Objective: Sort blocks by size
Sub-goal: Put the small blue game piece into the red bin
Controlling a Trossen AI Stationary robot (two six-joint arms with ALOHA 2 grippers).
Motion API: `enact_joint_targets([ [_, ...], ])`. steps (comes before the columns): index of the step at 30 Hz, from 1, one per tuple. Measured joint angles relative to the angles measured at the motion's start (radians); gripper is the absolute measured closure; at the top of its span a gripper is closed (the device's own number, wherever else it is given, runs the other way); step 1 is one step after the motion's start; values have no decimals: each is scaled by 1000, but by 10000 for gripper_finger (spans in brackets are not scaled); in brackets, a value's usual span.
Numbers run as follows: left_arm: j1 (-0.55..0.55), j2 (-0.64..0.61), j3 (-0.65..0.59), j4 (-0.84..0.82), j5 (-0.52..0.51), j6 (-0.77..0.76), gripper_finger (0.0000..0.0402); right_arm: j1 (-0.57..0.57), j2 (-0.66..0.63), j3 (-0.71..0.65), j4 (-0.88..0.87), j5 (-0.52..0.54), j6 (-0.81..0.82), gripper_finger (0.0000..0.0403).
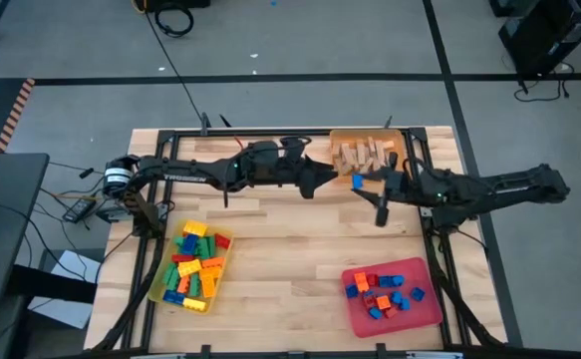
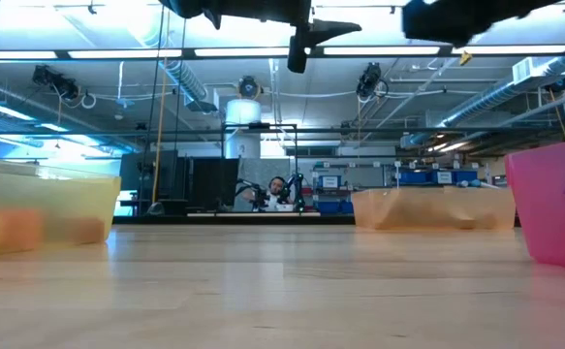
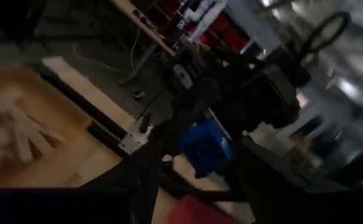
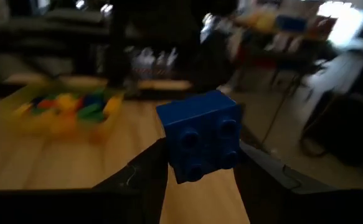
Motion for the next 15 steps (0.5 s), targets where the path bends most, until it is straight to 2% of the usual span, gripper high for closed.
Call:
enact_joint_targets([
  [3, -2, 0, 0, 0, 2, 131, 190, 73, -60, 0, -149, -15, 49, 224],
  [8, 5, -1, 0, -19, 2, 163, 190, 208, -98, 4, -338, -16, 264, 223],
  [15, 7, -2, 0, -158, 3, 278, 190, 344, 20, 111, -600, -32, 559, 222],
])
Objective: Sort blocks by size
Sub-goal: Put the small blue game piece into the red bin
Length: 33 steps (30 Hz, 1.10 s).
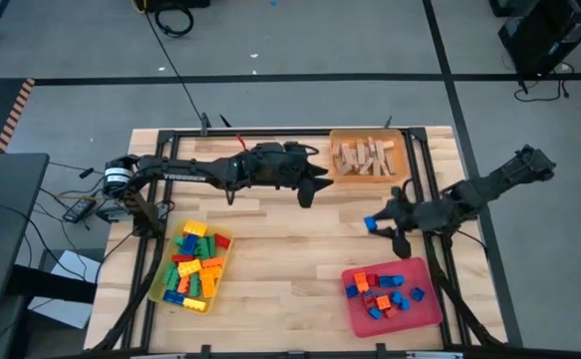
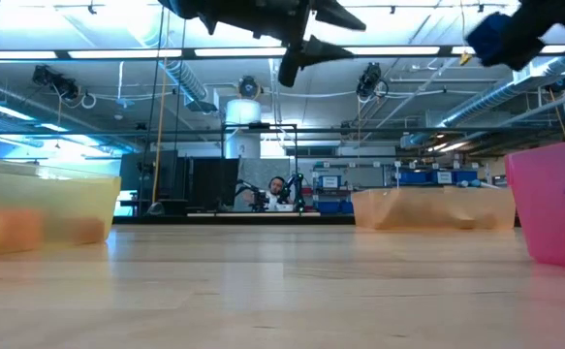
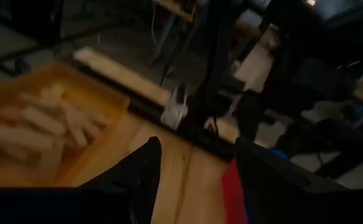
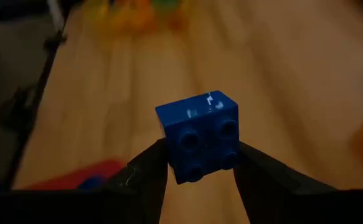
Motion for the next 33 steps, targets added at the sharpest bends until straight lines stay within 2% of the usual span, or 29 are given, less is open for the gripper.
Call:
enact_joint_targets([
  [7, -24, 0, 0, -182, 33, -52, 190, 91, 228, 115, -218, -205, 374, 224],
  [11, -52, 0, 0, -268, 3, -9, 190, 149, 354, 123, -247, -358, 653, 224],
  [13, -63, 0, 0, -300, -12, 10, 190, 191, 415, 123, -239, -400, 767, 224],
  [22, -68, 0, 0, -412, 49, 62, 190, 347, 621, 123, -92, -406, 1133, 220],
  [29, -67, -24, -5, -514, 10, 114, 190, 376, 703, 123, -38, -404, 1265, 203],
  [33, -67, -82, -66, -482, -5, 113, 190, 378, 708, 122, -30, -406, 1293, 187],
])
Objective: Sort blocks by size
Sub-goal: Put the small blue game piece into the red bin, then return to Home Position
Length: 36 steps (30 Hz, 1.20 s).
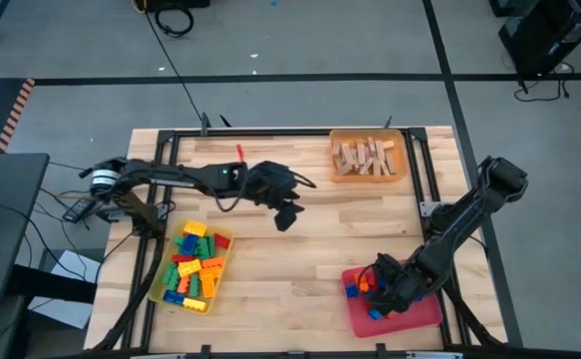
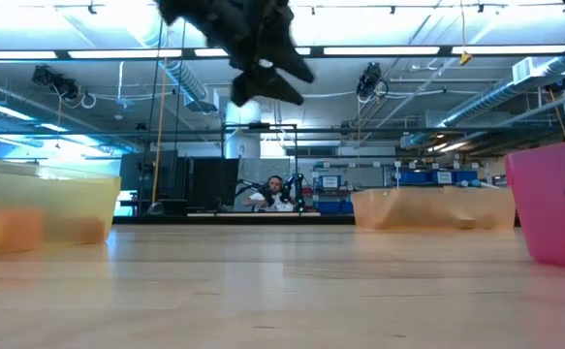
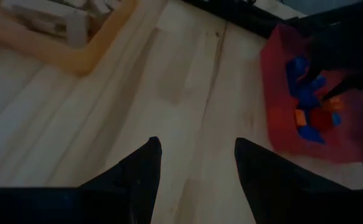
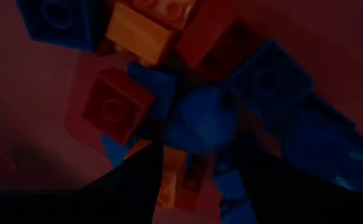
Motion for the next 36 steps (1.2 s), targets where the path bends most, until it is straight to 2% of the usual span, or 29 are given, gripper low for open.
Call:
enact_joint_targets([
  [9, 0, -244, -240, 20, -69, -40, 190, 1, -117, 0, 5, 54, 40, 179],
  [13, 0, -361, -340, 22, -87, -62, 190, 2, -185, 0, -5, 106, -58, 180],
  [18, -14, -555, -470, 27, -296, -112, 190, 0, -253, 0, -122, 244, -150, 179],
  [23, -64, -779, -618, 28, -401, -75, 190, -7, -293, 0, -190, 264, -233, 180],
  [29, -143, -1017, -786, 72, -402, 72, 190, -18, -297, 0, -210, 304, -306, 178],
  [32, -171, -1120, -883, 165, -396, 141, 190, -30, -296, 0, -212, 323, -308, 180],
  [36, -186, -1254, -1024, 301, -327, 202, 190, -49, -300, 0, -210, 323, -307, 180],
])
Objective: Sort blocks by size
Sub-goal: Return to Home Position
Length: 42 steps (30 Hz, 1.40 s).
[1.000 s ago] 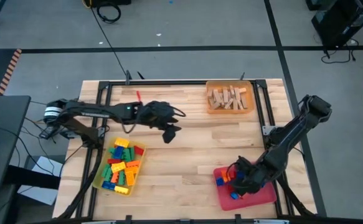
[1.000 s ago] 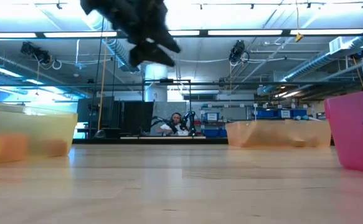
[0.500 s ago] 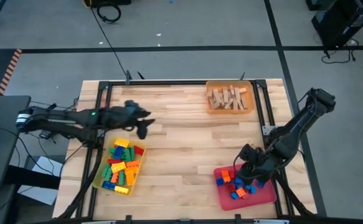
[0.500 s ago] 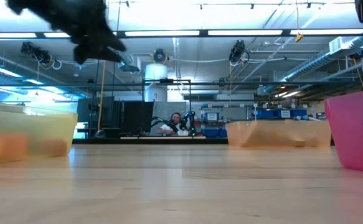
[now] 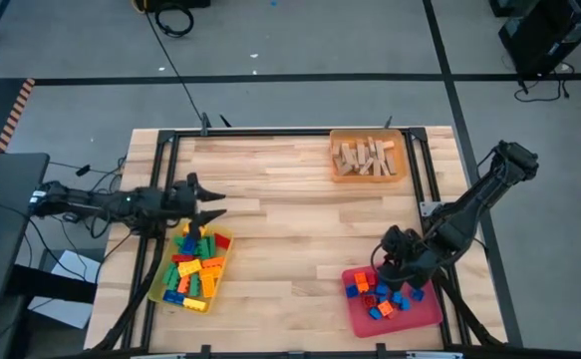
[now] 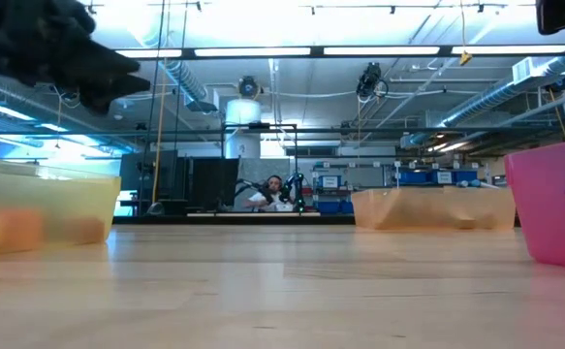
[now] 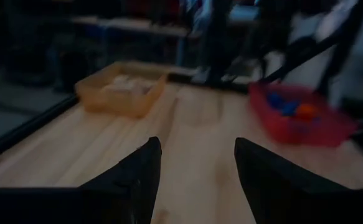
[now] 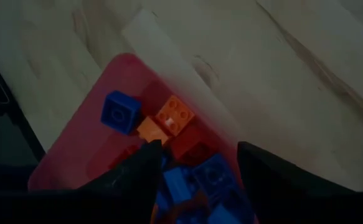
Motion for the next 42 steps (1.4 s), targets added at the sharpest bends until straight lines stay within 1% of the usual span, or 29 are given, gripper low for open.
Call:
enact_joint_targets([
  [4, 0, -141, -117, 97, 88, 2, 190, -22, 0, 0, 7, 0, 0, 178],
  [7, 0, -244, -169, 95, 112, 2, 190, -39, 0, 0, 10, 1, -2, 180],
  [10, 2, -345, -190, 74, 122, 3, 190, -57, 0, 0, 14, 1, -36, 180],
  [11, 2, -362, -191, 62, 128, 6, 190, -63, 0, 0, 18, 2, -50, 180],
  [16, 4, -360, -185, 9, 137, 35, 190, -91, 0, 0, 33, 61, -125, 179],
  [19, 4, -359, -185, 7, 185, 35, 190, -108, -2, 0, 42, 103, -168, 181],
  [21, 4, -360, -194, 14, 212, 33, 190, -117, -2, 0, 45, 116, -183, 181],
  [25, 4, -357, -215, -7, 227, 8, 190, -132, -2, 0, 87, 130, -230, 179],
  [32, 4, -358, -216, 11, 176, 6, 190, -156, -2, 0, 116, 133, -312, 180],
  [37, 4, -357, -216, 46, 171, 6, 190, -184, -2, 0, 116, 212, -388, 178],
  [39, 4, -357, -216, 47, 172, 6, 190, -205, -2, 0, 117, 239, -439, 178],
  [42, 4, -357, -216, 47, 172, 6, 190, -245, -2, 0, 126, 245, -557, 179],
])
